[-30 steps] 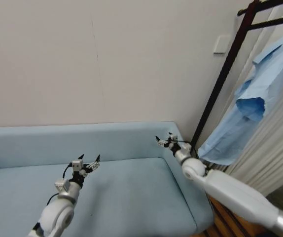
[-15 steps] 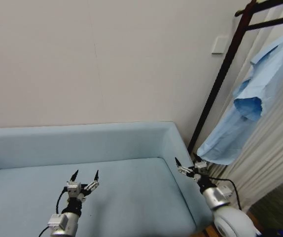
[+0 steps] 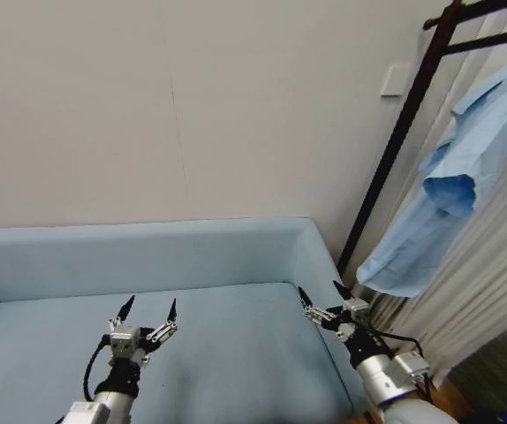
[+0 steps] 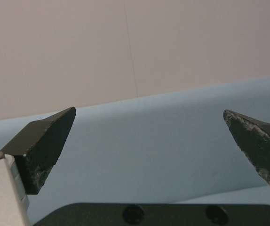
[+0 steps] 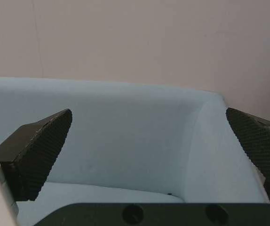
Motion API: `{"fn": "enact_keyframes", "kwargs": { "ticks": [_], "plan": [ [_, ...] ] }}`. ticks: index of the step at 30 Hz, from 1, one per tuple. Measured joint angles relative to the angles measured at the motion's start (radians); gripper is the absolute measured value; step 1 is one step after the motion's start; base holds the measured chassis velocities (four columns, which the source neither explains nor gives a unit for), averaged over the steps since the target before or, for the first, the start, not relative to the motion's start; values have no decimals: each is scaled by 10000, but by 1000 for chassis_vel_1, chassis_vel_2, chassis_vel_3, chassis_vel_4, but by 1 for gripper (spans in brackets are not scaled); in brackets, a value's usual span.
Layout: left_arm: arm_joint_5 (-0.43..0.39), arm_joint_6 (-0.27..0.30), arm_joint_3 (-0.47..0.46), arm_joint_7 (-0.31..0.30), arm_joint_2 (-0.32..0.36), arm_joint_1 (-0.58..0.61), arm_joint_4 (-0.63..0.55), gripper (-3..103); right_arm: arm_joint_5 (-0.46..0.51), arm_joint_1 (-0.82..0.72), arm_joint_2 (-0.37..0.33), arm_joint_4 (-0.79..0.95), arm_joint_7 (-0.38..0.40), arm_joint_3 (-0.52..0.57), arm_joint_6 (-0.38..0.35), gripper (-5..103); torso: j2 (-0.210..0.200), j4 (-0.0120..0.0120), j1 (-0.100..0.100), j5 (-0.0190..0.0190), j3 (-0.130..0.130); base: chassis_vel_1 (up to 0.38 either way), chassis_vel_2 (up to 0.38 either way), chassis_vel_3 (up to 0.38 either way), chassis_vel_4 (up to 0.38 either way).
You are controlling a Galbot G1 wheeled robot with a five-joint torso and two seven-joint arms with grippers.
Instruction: Pick up the clothes from the sofa and hang them on the clothes hanger.
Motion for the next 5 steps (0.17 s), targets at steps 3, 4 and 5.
{"fn": "enact_keyframes", "kwargs": {
  "ticks": [3,4,5],
  "plan": [
    [-198,-8,-174,-1,-198,100,-13,100,-52,-112,55,-14,-1,154,31,100,0,0,0,0,0,0,0,0,0],
    [-373,-8,-359,12,-278,173,-34,100,-49,-232,105,-6,-1,245,33,100,0,0,0,1,0,0,0,0,0],
    [-597,-10,-636,77,-366,240,-56,100,-26,-377,176,25,-7,370,37,100,0,-1,0,1,0,0,0,0,0]
  ]
}}
